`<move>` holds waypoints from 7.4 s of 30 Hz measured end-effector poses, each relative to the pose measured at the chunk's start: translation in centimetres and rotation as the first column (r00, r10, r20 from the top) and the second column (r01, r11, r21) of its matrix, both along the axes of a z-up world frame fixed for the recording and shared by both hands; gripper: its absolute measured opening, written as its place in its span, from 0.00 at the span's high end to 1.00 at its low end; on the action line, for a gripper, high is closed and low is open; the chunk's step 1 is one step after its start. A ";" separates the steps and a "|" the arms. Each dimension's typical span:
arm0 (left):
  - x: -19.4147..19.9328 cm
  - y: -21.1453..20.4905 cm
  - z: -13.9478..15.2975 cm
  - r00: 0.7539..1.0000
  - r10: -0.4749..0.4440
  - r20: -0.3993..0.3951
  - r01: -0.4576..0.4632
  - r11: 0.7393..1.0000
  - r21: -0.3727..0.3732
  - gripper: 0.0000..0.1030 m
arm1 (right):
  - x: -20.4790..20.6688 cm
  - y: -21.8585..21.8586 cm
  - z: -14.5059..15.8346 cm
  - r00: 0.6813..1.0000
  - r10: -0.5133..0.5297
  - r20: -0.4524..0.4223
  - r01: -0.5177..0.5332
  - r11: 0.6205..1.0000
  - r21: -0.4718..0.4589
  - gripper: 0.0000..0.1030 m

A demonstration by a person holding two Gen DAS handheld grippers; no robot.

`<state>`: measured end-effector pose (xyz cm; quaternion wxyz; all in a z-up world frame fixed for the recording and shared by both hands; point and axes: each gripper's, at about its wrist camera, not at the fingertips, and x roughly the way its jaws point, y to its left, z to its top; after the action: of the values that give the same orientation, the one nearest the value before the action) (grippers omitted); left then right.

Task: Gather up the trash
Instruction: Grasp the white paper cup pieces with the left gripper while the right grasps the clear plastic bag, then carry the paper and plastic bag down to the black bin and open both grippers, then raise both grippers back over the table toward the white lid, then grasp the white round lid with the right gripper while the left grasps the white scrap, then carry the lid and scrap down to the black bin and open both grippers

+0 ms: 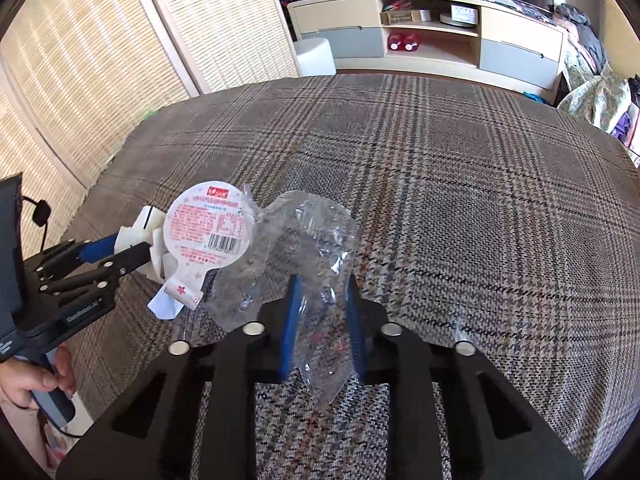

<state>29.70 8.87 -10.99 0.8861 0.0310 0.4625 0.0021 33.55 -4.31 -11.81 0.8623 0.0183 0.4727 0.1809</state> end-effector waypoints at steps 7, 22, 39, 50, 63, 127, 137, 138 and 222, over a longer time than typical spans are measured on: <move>-1.4 -0.5 1.5 0.999 -0.001 0.033 0.000 0.999 0.033 0.79 | -1.5 -1.1 2.2 0.999 -0.007 0.044 0.008 1.000 -0.024 0.94; -12.7 -3.8 10.7 0.991 -0.055 0.123 0.049 0.997 0.053 0.79 | -11.9 -4.9 10.5 0.992 -0.021 0.122 0.035 0.993 -0.111 0.96; -27.5 -8.4 10.9 0.987 -0.118 0.108 0.122 0.992 -0.033 0.79 | -26.3 -7.6 9.9 0.997 -0.025 0.077 0.034 0.992 -0.125 0.96; -30.2 -10.2 2.0 0.989 -0.144 -0.016 0.142 0.986 -0.085 0.79 | -30.4 -8.7 1.6 0.997 -0.053 -0.047 0.049 0.995 -0.085 0.96; -30.7 -12.2 -6.4 0.972 -0.172 -0.162 0.152 0.980 -0.130 0.79 | -30.3 -9.5 -5.9 0.981 -0.118 -0.157 0.106 0.991 -0.079 0.96; -25.6 -2.7 7.9 0.994 0.035 0.107 -0.035 0.999 -0.003 0.08 | -23.7 -12.9 6.3 0.981 -0.192 0.036 0.192 0.981 0.006 0.05; -21.9 -1.0 13.6 0.977 0.046 0.207 -0.056 0.998 0.041 0.08 | -18.7 -11.0 12.5 0.978 -0.157 0.139 0.160 0.987 -0.017 0.05; -21.2 -1.1 13.6 0.977 0.042 0.210 -0.051 0.998 0.040 0.08 | -18.0 -10.5 12.5 0.979 -0.148 0.138 0.150 0.989 -0.011 0.05; -0.8 -7.2 -1.4 0.986 -0.164 0.029 0.165 0.986 -0.007 0.85 | 2.1 -3.6 2.6 1.000 -0.026 -0.012 0.026 1.000 0.002 0.31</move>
<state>28.86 1.62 -12.42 0.8898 0.0647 0.4459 -0.0729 35.62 -7.92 -9.24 0.8618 0.0262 0.4772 0.1701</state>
